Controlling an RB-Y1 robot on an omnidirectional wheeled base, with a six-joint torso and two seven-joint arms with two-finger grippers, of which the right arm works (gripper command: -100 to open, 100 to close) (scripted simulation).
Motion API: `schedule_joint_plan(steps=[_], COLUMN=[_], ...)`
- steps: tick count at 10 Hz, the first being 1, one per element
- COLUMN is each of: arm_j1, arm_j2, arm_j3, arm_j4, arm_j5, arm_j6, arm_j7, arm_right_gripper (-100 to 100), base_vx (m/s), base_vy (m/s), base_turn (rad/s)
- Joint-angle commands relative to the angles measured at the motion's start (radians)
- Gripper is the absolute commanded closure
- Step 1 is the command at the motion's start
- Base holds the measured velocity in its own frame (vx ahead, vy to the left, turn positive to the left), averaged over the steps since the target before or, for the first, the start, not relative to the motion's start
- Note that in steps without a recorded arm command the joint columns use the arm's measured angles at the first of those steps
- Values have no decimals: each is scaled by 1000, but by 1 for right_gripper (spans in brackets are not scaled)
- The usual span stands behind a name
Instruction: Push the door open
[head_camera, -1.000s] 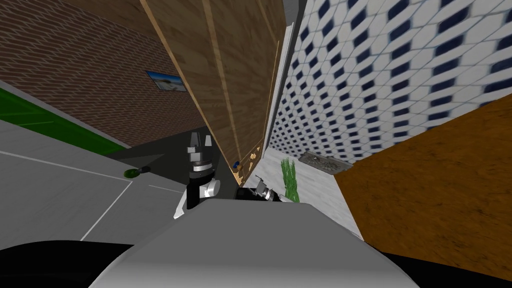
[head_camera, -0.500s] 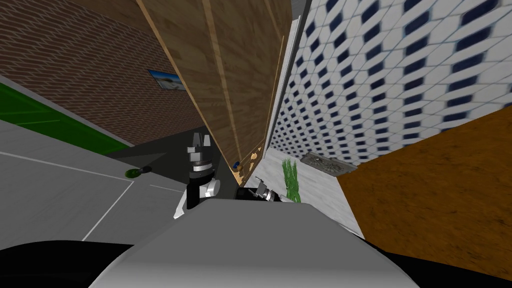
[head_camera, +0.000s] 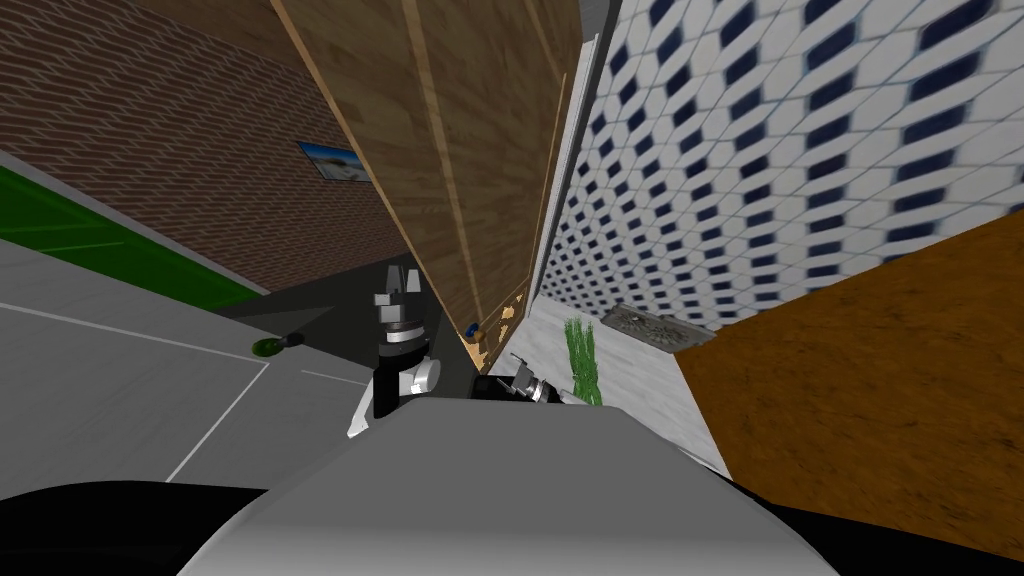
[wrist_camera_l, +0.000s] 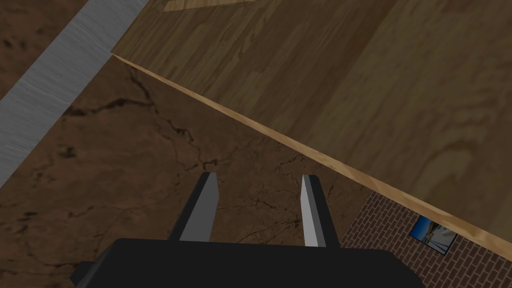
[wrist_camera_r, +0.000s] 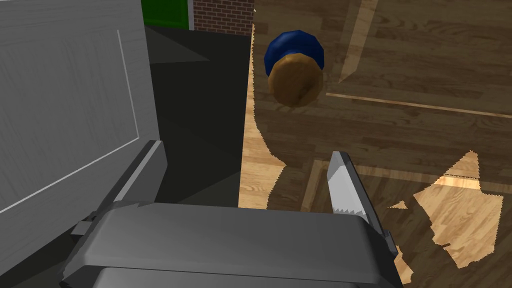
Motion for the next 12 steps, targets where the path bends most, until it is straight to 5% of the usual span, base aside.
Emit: schedule_joint_plan(steps=[1,5,12], arm_j1=[0,15,5], arm_j2=[0,13,75], arm_j3=[0,-9,-29], arm_j4=[0,23,53], arm_j5=[0,-23,-34], arm_j6=[0,20,56], arm_j7=[0,-14,7], arm_right_gripper=[-100,-100,-100], base_vx=[-11,82,132], base_vy=[2,81,145], base_turn=[-26,61,46])
